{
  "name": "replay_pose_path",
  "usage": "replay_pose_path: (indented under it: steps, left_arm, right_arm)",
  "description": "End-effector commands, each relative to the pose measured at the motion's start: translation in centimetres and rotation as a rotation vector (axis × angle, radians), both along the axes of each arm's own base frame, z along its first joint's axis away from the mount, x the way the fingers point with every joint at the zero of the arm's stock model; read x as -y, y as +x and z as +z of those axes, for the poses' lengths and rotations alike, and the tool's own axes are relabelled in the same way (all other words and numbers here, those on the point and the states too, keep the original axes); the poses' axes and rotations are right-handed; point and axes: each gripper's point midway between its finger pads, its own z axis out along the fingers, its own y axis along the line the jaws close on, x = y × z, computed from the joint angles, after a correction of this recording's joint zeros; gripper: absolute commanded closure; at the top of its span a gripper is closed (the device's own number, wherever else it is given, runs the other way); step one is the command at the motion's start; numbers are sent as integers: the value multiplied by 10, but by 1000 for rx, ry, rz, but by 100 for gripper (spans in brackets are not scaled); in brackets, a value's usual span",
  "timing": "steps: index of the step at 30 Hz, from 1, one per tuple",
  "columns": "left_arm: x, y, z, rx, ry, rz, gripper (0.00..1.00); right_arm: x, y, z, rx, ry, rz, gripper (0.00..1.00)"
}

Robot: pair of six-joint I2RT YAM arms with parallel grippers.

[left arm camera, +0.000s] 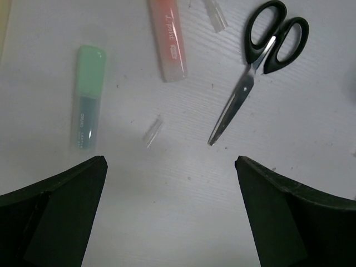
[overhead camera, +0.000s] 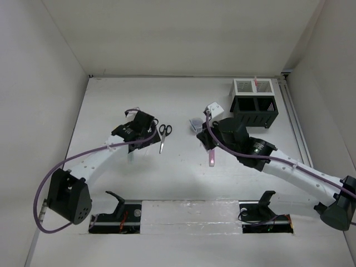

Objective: Sort the stationery into containers
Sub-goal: Close the pen cap on the pen.

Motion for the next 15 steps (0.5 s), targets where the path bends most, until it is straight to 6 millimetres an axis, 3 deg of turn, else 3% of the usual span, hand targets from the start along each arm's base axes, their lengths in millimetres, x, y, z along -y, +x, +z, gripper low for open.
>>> replay_pose_path:
  steps: [1,5,15]
  left_arm:
    - [21,19,31,-8,34,-180,0]
    - [0,22,25,-71,198,-210,0]
    - [11,-1,-30,-248,137,-262,0]
  right_arm:
    - [-6,-8,12,31,44,45,100]
    - [-9,-8,18,51,74,54,100]
    - [-14,-13,8,43,74,95,100]
